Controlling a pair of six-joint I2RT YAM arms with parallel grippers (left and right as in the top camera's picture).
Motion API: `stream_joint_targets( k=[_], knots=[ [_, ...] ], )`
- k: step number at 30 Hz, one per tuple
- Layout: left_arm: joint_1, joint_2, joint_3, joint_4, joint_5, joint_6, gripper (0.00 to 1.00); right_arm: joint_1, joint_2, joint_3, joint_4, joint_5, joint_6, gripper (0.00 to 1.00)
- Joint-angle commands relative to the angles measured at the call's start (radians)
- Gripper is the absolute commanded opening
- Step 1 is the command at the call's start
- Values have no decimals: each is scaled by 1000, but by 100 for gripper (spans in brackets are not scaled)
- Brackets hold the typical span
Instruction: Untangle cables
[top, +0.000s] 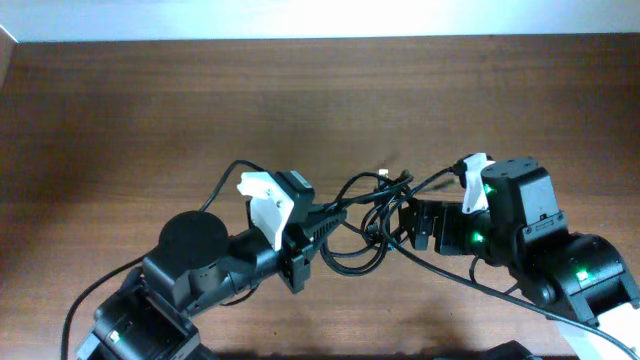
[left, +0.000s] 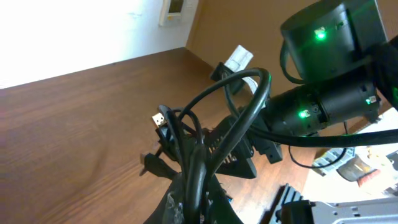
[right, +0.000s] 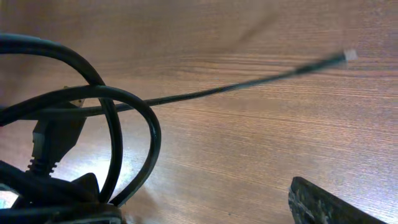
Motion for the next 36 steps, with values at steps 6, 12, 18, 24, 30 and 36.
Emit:
stream_joint_targets(
  k=[6, 12, 18, 24, 30, 36],
  knots=[
    [7, -80, 50, 55, -74, 19, 0, -21, 19, -26, 45, -34, -172, 4],
    [8, -79, 50, -115, -247, 20, 95, -21, 19, -4, 68, -45, -169, 4],
    [7, -66, 50, -246, -213, -144, 99, -21, 19, 106, 149, -47, -29, 4],
    [7, 22, 50, -174, -219, -507, 99, -21, 19, 108, 295, -251, 41, 4],
    [7, 64, 50, -95, -189, -506, 0, -21, 19, 108, 270, -237, 21, 4],
    [8, 53, 50, -79, 46, -400, 0, -21, 19, 108, 233, -87, 13, 4]
  ],
)
